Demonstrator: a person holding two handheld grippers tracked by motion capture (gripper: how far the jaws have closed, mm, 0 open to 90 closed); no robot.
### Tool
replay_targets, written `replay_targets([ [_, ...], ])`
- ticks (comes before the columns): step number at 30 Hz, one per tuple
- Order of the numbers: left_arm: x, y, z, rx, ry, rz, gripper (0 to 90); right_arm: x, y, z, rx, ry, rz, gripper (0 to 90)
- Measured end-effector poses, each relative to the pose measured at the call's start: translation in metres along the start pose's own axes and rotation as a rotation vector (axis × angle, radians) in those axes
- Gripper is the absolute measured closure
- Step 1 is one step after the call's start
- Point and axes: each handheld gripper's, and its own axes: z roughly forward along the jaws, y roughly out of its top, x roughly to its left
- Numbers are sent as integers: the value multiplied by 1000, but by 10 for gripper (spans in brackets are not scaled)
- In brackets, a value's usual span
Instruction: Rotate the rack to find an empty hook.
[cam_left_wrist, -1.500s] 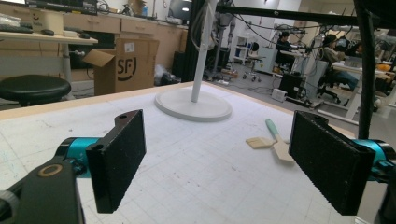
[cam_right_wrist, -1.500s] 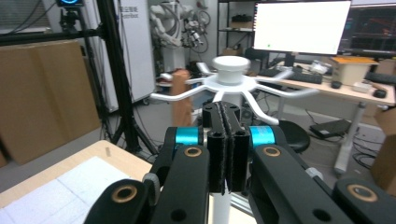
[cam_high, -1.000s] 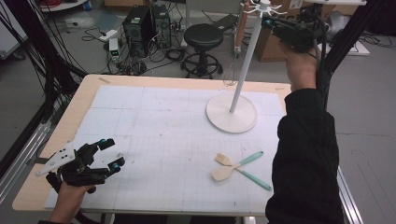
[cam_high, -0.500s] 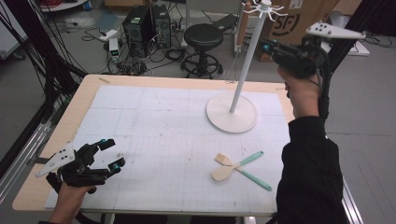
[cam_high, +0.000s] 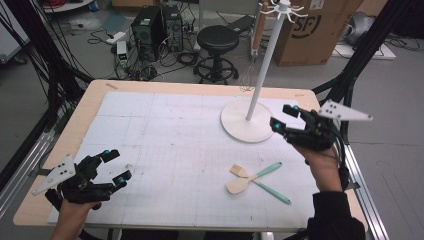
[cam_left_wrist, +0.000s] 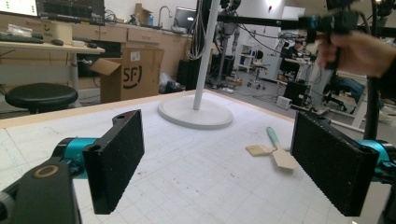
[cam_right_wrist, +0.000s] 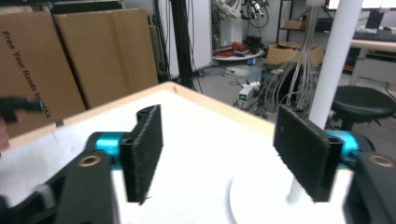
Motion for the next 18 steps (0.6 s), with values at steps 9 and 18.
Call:
replay_targets([
  [9,-8,1,2,10,-2,16,181,14,-69,-34,-8,-74,22,217],
  [18,-10,7,2,6,3,22,181,16,-89,-61,-22,-137,37,209],
])
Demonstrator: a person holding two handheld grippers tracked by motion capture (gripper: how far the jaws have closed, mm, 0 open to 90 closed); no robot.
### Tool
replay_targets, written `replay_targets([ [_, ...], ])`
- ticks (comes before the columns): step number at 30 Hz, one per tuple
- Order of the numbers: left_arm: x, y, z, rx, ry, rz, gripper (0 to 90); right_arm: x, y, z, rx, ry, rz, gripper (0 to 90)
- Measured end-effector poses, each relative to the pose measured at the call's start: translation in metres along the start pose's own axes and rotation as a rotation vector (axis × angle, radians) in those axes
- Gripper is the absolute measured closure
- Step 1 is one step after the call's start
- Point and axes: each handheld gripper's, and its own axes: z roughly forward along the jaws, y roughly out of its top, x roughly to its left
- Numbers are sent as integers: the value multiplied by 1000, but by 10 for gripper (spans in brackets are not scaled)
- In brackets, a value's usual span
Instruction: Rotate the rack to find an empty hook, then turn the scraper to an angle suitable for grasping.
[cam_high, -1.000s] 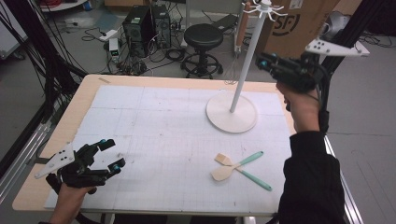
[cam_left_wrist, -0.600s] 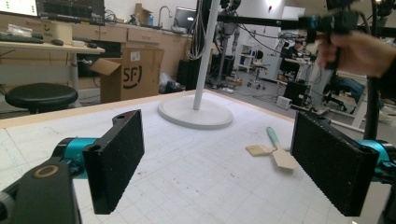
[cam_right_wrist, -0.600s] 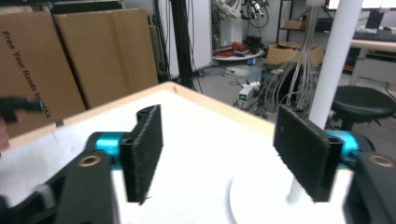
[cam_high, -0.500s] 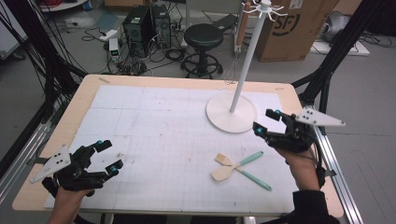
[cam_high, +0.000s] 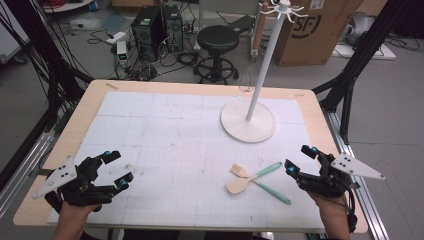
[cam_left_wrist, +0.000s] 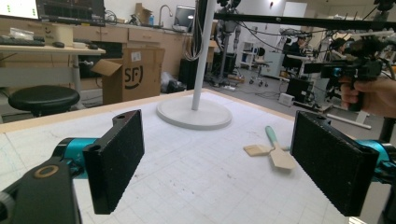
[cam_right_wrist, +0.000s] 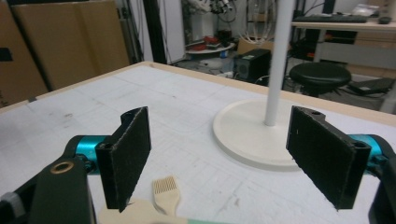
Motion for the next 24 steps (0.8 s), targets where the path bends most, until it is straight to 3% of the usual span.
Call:
replay_targets([
  [8,2,-3,-4,1,18,0,181,-2,-20,-10,15,-37,16,210],
  [21,3,-4,-5,-6,18,-5,182,3,-32,-11,26,-40,28,220],
  [24,4,-5,-7,-5,21,-7,182,6,-36,-8,30,-21,29,255],
])
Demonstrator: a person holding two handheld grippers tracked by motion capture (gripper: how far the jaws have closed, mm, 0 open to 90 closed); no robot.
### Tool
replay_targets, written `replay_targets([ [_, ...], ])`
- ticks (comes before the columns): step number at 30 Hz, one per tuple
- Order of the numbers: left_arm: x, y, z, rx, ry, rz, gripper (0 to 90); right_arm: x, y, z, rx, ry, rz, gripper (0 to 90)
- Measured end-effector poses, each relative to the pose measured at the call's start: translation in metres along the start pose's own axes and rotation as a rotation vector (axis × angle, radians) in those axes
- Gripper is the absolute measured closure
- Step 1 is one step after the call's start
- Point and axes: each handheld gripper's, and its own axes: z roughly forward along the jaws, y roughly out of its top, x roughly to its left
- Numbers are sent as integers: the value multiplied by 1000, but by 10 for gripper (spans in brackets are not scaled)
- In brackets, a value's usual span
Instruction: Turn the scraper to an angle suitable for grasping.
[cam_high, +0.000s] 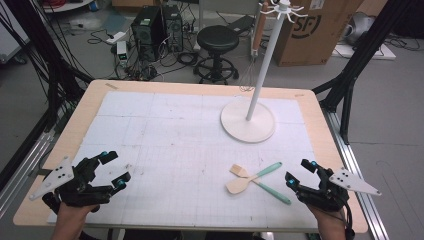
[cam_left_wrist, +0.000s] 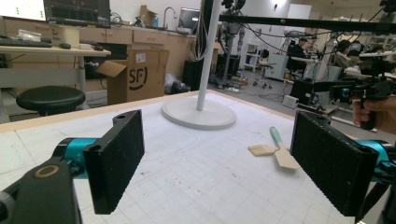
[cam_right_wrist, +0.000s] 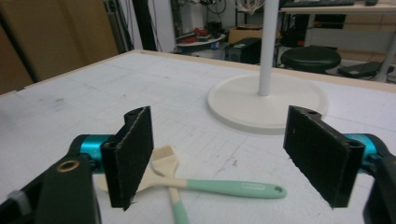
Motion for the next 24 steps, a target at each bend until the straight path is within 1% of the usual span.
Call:
replay_targets([
  [2,1,-1,-1,2,2,3,182,3,-3,3,6,15,4,288],
  [3,1,-2,-2,-2,3,-4,182,6,-6,6,13,33,2,325],
  [4,1,-2,-2,-2,3,-4,182,6,-6,6,13,33,2,325],
  [5,1,-2,-2,-2,1,-2,182,7,-8,8,15,36,6,343],
  [6,1,-2,-2,2,2,3,182,10,-12,12,23,52,9,387],
  [7,1,-2,-2,2,3,2,182,10,-12,12,23,52,9,387],
  [8,1,-2,-2,2,3,2,182,11,-14,14,26,59,8,406],
  [13,-2,-4,-2,6,0,5,183,22,-24,26,74,92,4,578],
  [14,-2,-5,-2,7,1,5,183,23,-27,30,89,101,6,596],
  [16,-2,-6,-1,5,-1,1,183,26,-31,36,122,102,-8,627],
  [17,-3,-6,0,6,0,0,183,30,-35,42,150,110,-14,675],
  [18,-3,-6,0,6,0,0,184,30,-35,42,150,110,-14,675],
  [19,-2,-7,0,9,-2,1,183,34,-37,47,184,116,-29,751],
  [20,-2,-7,0,9,-2,1,183,34,-37,47,184,116,-29,751],
  [22,-2,-7,0,11,-2,2,183,37,-38,52,212,120,-43,842],
  [23,-2,-7,0,13,-1,1,183,39,-39,54,230,129,-45,892],
  [24,-2,-8,-1,15,0,1,183,42,-40,60,269,129,-63,893],
])
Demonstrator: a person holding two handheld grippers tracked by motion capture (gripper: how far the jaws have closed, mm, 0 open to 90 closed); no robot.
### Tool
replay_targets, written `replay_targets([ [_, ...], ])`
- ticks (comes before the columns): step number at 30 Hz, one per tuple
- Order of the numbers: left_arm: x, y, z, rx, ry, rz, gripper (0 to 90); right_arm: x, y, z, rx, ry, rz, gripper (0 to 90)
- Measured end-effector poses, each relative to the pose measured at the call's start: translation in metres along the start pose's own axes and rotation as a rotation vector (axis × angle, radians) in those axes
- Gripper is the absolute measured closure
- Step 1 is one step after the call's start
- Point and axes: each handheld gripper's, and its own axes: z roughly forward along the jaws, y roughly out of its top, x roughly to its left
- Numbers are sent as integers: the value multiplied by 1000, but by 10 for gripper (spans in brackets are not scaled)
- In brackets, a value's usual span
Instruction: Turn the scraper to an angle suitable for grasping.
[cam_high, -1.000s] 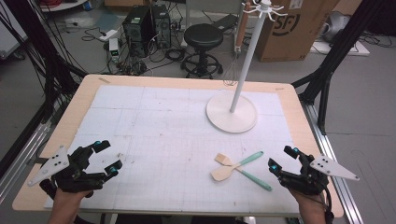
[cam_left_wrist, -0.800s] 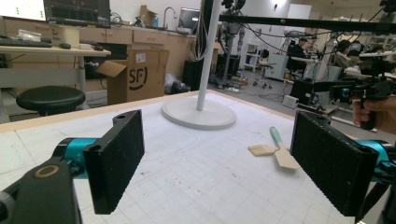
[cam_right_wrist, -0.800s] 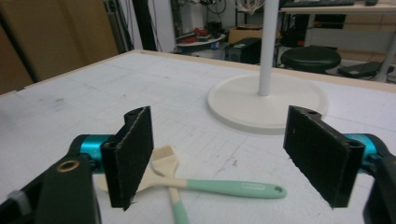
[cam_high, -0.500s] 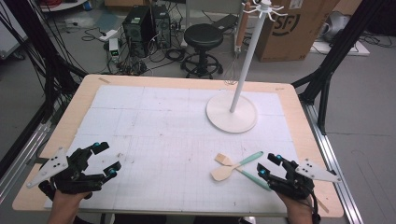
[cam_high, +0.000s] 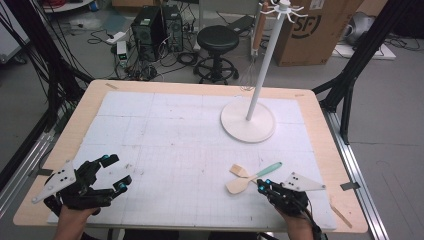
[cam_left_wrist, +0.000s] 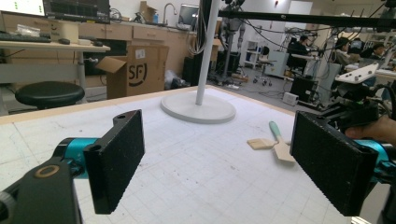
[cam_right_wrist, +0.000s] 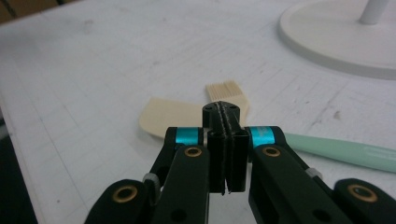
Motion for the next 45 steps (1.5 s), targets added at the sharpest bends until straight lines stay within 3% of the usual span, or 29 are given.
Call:
replay_targets([
  [1,0,0,0,0,0,0,184,0,0,0,0,0,0,893],
  [2,0,-1,0,3,-1,0,184,1,0,7,41,12,-3,894],
  [6,0,-1,-1,6,-2,0,184,4,2,19,100,12,-23,894],
  [8,0,-1,-1,4,-1,-2,184,8,5,31,165,3,-41,893],
  [18,0,-1,-4,8,-3,0,185,15,17,59,202,10,-45,894],
  [21,0,-1,-4,6,-4,-2,185,16,21,63,183,17,-38,894],
  [25,-1,-1,-2,7,-8,-1,185,7,20,41,96,-4,-3,893],
  [30,-2,-1,-2,11,-8,1,186,-23,-2,-7,12,-145,112,893],
  [31,-2,-1,-1,10,-7,0,185,-34,-15,-25,-9,-190,158,893],
  [33,-3,-1,-1,8,-9,-2,185,-39,-21,-33,-17,-215,176,893],
  [36,-3,-1,1,11,-11,1,185,-49,-34,-51,-28,-258,251,893],
  [40,-4,-1,3,14,-16,3,185,-56,-36,-55,19,-315,295,893],
  [41,-4,-1,3,15,-18,3,185,-57,-34,-52,58,-337,300,893],
  [43,-4,-1,4,13,-18,-1,185,-57,-33,-49,84,-354,298,893],
  [44,-4,-1,4,14,-18,0,185,-59,-31,-45,130,-383,310,893],
  [45,-4,-1,4,15,-19,2,185,-59,-31,-45,130,-383,310,893],
])
